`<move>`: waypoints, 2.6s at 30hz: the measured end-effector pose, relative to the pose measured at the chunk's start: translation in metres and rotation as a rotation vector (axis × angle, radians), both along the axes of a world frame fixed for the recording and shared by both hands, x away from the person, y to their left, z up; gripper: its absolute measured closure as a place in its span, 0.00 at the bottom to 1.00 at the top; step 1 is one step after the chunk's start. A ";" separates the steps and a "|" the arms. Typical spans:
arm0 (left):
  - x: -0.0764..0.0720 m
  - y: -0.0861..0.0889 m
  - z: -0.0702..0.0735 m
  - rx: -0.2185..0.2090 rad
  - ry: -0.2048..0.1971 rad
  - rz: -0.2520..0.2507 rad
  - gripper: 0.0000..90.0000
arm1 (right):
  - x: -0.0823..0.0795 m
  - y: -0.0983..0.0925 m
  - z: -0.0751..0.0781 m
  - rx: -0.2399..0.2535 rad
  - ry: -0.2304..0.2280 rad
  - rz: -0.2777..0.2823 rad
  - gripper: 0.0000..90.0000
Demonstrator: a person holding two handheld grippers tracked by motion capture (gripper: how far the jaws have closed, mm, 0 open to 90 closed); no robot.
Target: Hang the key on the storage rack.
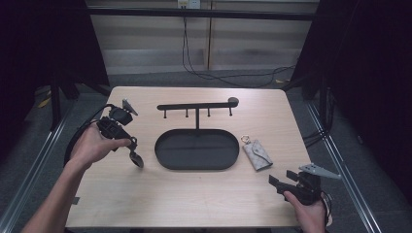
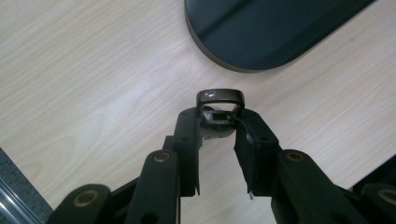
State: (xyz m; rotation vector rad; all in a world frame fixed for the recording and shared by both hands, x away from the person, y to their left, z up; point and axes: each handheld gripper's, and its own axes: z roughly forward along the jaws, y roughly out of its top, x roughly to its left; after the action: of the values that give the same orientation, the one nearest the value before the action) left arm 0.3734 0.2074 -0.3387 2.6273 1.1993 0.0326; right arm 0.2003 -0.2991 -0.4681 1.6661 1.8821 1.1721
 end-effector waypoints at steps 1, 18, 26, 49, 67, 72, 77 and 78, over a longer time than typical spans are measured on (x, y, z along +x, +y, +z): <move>0.001 0.000 0.001 0.000 0.007 -0.003 0.79 | 0.000 0.000 0.000 -0.001 -0.001 0.001 0.24; 0.006 -0.015 0.024 0.029 0.002 -0.017 0.79 | 0.000 0.001 0.000 -0.004 -0.003 0.011 0.23; 0.011 -0.024 0.034 0.025 0.011 -0.020 0.79 | 0.000 0.001 0.001 -0.005 -0.005 0.020 0.22; 0.024 -0.057 0.044 0.048 0.031 -0.046 0.78 | 0.000 0.001 0.001 -0.007 -0.009 0.024 0.22; 0.047 -0.096 0.049 0.086 0.060 -0.055 0.78 | 0.000 0.002 0.001 -0.009 -0.010 0.039 0.22; 0.055 -0.098 0.046 0.083 0.068 -0.027 0.78 | 0.000 0.002 0.001 -0.007 -0.009 0.041 0.22; 0.061 -0.100 0.040 0.100 0.068 0.008 0.78 | 0.000 0.003 0.001 -0.015 -0.008 0.047 0.22; 0.062 -0.101 0.039 0.107 0.068 0.015 0.78 | 0.000 0.004 0.001 -0.016 -0.008 0.049 0.22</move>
State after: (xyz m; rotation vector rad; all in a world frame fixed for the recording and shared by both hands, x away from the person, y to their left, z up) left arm 0.4354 0.1065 -0.2995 2.7319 1.2736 0.0107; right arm 0.2006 -0.2953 -0.4667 1.6138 1.9325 1.1776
